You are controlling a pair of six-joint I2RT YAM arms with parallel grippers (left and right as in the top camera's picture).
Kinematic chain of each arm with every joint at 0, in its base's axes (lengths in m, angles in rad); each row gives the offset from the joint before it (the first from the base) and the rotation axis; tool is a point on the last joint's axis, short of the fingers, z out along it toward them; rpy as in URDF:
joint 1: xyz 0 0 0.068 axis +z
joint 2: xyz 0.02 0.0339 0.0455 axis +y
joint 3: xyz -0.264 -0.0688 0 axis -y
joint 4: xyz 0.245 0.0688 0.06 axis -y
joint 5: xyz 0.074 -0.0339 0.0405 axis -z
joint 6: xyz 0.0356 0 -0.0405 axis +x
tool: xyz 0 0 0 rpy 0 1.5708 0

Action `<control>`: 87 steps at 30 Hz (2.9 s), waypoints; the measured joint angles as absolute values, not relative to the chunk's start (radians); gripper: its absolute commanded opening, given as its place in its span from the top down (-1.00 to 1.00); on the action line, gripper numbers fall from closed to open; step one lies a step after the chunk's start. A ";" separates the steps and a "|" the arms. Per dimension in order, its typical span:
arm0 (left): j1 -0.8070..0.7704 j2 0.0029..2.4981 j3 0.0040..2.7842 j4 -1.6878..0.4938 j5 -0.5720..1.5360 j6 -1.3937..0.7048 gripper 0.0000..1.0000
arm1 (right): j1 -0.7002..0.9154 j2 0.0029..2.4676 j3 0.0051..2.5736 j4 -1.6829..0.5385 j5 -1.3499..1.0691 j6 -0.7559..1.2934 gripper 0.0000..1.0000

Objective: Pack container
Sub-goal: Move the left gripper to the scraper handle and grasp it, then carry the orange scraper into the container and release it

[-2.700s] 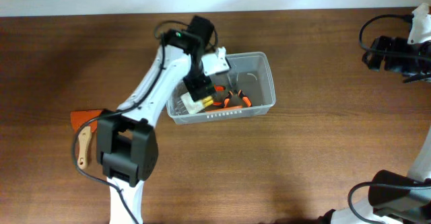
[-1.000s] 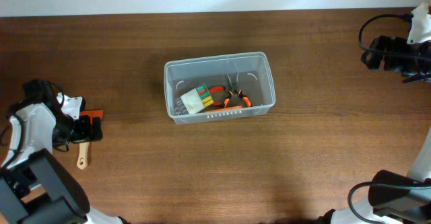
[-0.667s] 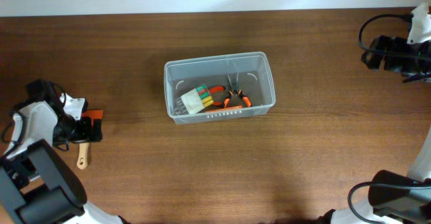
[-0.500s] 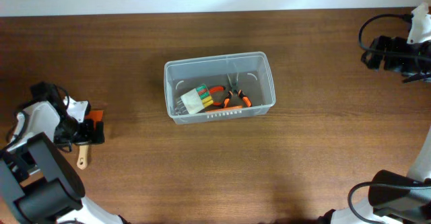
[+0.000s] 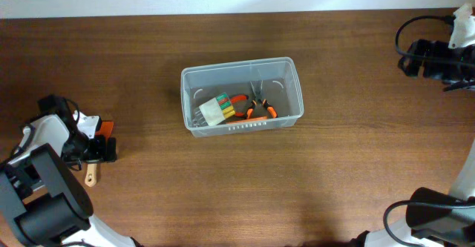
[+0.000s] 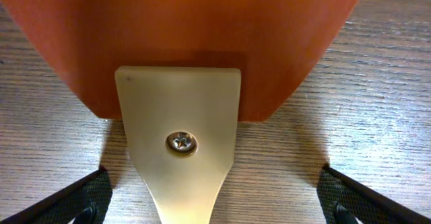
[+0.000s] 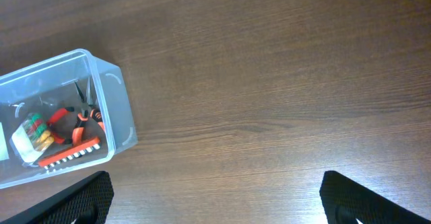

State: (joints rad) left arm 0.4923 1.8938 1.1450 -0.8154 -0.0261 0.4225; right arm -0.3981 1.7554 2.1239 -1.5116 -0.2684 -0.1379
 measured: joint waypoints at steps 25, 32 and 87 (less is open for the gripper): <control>0.492 1.887 1.135 -0.832 -0.028 0.415 0.07 | -0.398 1.755 2.124 -1.512 -0.268 -0.138 -0.97; 0.492 1.887 1.134 -0.852 -0.032 0.400 0.07 | -0.398 1.755 2.124 -1.512 -0.268 -0.138 -0.97; 0.364 1.900 1.517 -1.113 0.101 0.336 0.96 | -0.398 1.755 2.124 -1.511 -0.269 -0.138 -0.97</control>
